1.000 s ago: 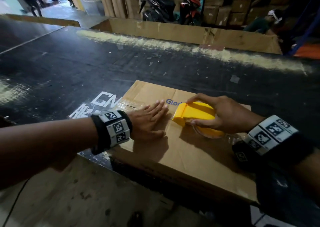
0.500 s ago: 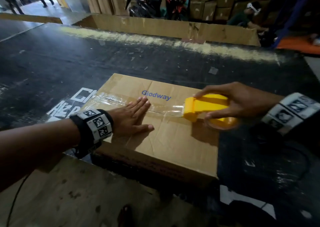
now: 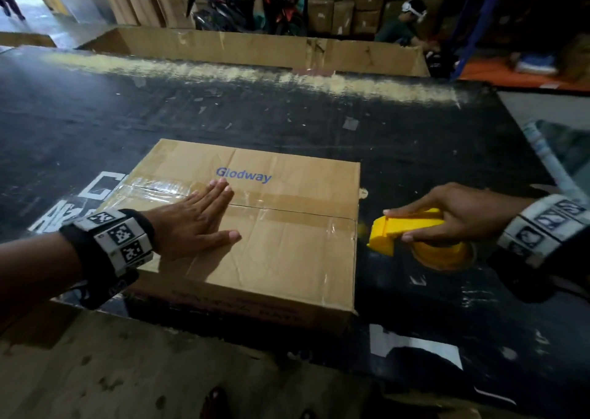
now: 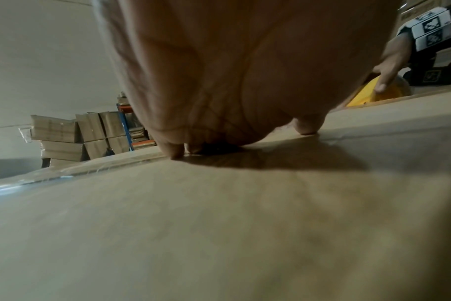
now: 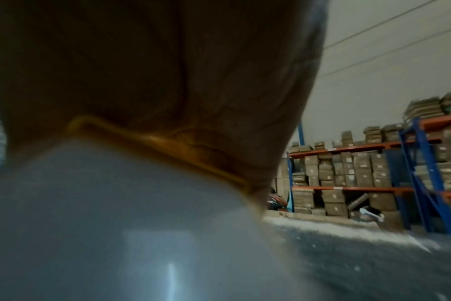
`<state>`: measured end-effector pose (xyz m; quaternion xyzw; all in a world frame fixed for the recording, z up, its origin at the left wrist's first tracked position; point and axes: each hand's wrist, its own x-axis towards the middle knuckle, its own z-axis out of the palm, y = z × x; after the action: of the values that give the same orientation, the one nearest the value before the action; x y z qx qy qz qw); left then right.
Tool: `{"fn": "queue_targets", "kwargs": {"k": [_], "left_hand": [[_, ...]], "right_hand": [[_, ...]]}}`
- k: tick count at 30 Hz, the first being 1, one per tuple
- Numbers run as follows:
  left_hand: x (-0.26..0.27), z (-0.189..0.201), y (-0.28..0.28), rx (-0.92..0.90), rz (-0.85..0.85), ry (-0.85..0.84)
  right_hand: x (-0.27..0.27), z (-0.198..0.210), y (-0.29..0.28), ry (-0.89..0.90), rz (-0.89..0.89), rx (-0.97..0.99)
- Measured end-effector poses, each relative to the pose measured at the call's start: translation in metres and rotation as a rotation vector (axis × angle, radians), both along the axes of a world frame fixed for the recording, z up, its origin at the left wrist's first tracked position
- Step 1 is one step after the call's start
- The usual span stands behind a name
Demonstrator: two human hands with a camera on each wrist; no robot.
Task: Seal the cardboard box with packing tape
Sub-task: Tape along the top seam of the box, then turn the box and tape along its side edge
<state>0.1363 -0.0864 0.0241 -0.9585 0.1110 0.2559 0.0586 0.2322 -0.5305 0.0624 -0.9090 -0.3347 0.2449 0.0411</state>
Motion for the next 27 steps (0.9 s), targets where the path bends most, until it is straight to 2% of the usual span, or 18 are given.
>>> {"fn": "queue_targets", "kwargs": {"k": [2, 3, 7, 11, 14, 16, 19, 21, 23, 27], "left_hand": [[-0.002, 0.003, -0.001, -0.013, 0.016, 0.005], [-0.003, 0.004, -0.001, -0.019, 0.021, 0.008], [-0.001, 0.011, -0.007, -0.087, 0.014, -0.033], [0.015, 0.021, -0.059, -0.283, -0.326, -0.258], [0.030, 0.024, -0.129, -0.432, -0.565, -0.279], [0.041, 0.026, -0.196, -0.368, -0.765, -0.238], [0.051, 0.032, -0.227, -0.166, -0.841, -0.193], [0.055, 0.038, -0.224, -0.271, -0.750, -0.178], [0.063, 0.041, -0.219, -0.528, -0.545, -0.126], [0.067, 0.049, -0.222, -1.041, -0.027, 0.225]], "right_hand": [[-0.001, -0.020, -0.003, -0.026, -0.001, -0.200], [-0.004, -0.033, -0.013, 0.003, -0.025, -0.211], [-0.010, -0.045, -0.042, 0.024, -0.160, 0.083], [-0.023, -0.048, -0.052, -0.009, -0.311, 0.398], [-0.043, -0.045, -0.058, -0.015, -0.412, 0.573], [-0.075, -0.042, -0.085, -0.076, -0.538, 0.720], [-0.100, -0.046, -0.085, -0.143, -0.625, 0.926], [-0.110, -0.049, -0.069, -0.162, -0.677, 1.071], [-0.126, -0.054, -0.051, -0.200, -0.715, 1.200], [-0.149, -0.057, -0.019, -0.262, -0.782, 1.344]]}}
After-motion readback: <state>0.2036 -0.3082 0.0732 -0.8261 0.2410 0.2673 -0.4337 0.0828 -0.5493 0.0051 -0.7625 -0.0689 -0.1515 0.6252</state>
